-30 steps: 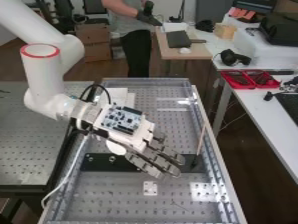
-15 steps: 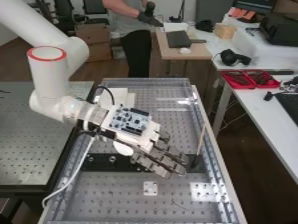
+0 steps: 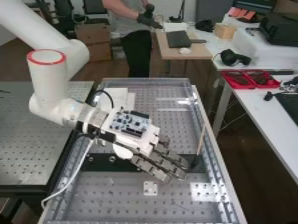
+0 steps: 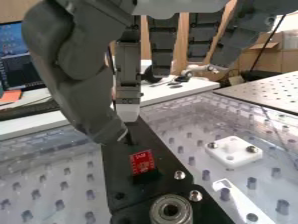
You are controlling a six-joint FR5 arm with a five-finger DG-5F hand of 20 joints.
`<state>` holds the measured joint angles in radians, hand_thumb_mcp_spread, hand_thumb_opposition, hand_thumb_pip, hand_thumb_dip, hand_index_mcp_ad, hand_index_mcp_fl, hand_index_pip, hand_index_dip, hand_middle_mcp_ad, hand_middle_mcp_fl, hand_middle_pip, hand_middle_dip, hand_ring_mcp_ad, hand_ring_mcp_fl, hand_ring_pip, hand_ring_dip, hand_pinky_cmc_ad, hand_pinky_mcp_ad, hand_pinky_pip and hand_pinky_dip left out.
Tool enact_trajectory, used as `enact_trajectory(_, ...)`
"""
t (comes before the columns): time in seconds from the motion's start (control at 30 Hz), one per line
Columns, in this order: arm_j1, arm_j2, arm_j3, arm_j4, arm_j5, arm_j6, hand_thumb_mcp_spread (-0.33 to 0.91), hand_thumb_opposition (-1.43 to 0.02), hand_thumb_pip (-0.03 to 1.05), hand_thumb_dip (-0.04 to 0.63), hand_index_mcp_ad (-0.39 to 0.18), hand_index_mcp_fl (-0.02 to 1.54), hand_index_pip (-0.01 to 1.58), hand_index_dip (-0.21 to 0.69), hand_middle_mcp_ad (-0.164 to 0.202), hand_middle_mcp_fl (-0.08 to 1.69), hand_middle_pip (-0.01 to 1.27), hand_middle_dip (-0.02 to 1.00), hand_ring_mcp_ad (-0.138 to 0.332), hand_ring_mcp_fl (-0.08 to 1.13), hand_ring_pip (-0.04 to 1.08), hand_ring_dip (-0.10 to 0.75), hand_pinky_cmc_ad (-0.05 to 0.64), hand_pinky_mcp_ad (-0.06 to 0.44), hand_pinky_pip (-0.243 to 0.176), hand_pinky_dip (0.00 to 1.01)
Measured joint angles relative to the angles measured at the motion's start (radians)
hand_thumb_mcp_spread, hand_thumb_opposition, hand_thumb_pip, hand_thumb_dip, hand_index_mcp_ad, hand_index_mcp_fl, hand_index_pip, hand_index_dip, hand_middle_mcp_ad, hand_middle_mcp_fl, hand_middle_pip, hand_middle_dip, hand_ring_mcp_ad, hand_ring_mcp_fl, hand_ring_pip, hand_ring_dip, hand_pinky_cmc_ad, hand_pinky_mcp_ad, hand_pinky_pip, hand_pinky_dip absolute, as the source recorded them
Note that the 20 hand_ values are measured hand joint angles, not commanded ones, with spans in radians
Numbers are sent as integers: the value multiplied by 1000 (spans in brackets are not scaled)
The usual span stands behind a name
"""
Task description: Grab the pcb board and place it in the clear container
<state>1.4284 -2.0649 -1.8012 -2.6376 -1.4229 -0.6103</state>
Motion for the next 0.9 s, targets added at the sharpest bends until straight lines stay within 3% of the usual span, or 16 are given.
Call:
enact_trajectory(0.2,1,-3,-14,27,-7,-29,443,-908,698,333,-65,93,1443,122,73,140,126,155,159,7,99,12,279,166,-59,255)
enact_trajectory(0.9,-10,-25,-27,61,-2,-52,442,-908,698,333,-70,175,1506,115,75,183,126,157,159,12,105,24,279,166,-42,237)
